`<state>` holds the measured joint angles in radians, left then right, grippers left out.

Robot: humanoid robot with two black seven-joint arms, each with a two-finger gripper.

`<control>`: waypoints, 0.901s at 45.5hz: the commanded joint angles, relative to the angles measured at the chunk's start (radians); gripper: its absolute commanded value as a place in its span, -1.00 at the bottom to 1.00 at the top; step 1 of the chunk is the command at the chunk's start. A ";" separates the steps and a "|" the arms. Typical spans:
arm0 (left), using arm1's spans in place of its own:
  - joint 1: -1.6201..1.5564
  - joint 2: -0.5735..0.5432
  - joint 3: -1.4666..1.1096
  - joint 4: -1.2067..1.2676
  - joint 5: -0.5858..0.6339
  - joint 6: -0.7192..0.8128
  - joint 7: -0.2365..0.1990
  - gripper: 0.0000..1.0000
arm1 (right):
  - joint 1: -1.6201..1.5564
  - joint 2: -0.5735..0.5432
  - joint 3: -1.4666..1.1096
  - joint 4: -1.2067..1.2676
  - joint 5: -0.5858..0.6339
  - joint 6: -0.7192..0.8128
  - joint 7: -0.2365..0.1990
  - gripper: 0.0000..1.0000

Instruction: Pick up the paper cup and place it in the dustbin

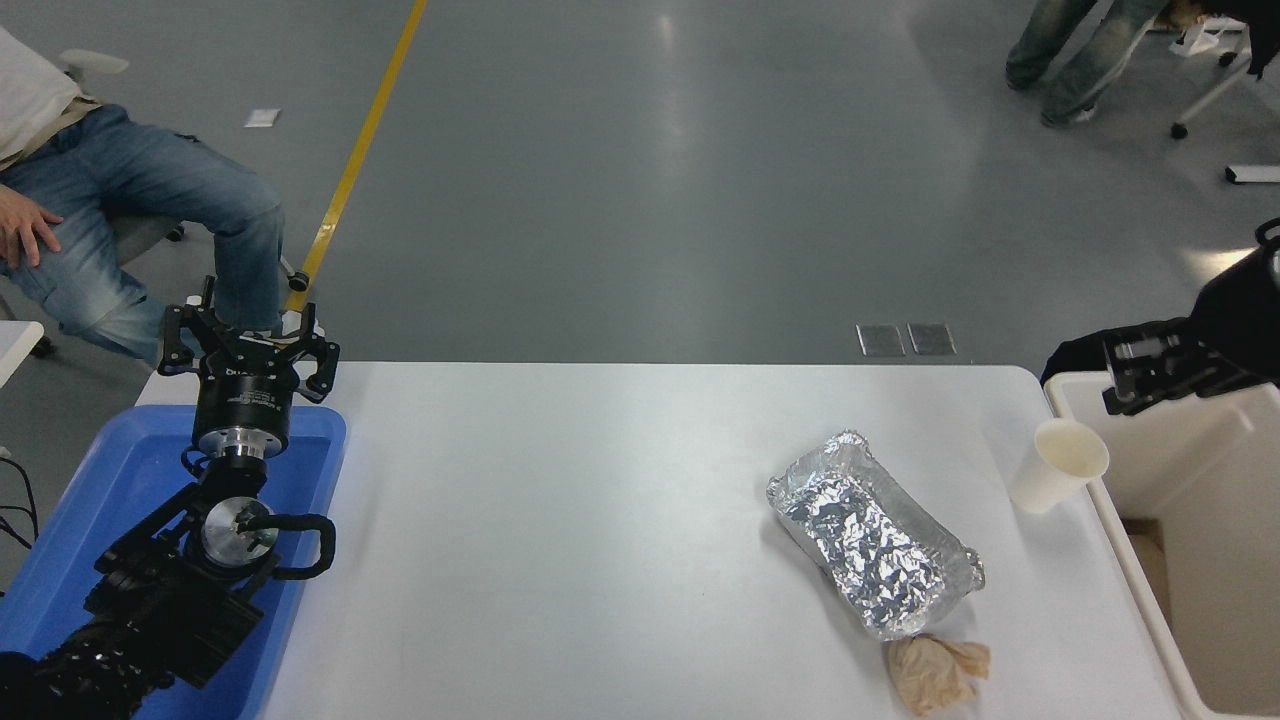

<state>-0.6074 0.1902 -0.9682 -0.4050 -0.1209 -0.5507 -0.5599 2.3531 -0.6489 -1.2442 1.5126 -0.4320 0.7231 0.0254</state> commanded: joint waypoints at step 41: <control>0.000 0.000 0.000 0.000 0.000 0.000 0.000 0.98 | -0.086 0.201 0.120 0.067 0.203 -0.027 -0.002 1.00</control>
<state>-0.6074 0.1902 -0.9679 -0.4050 -0.1211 -0.5500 -0.5599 2.3451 -0.4793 -1.1717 1.5946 -0.2303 0.7532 0.0233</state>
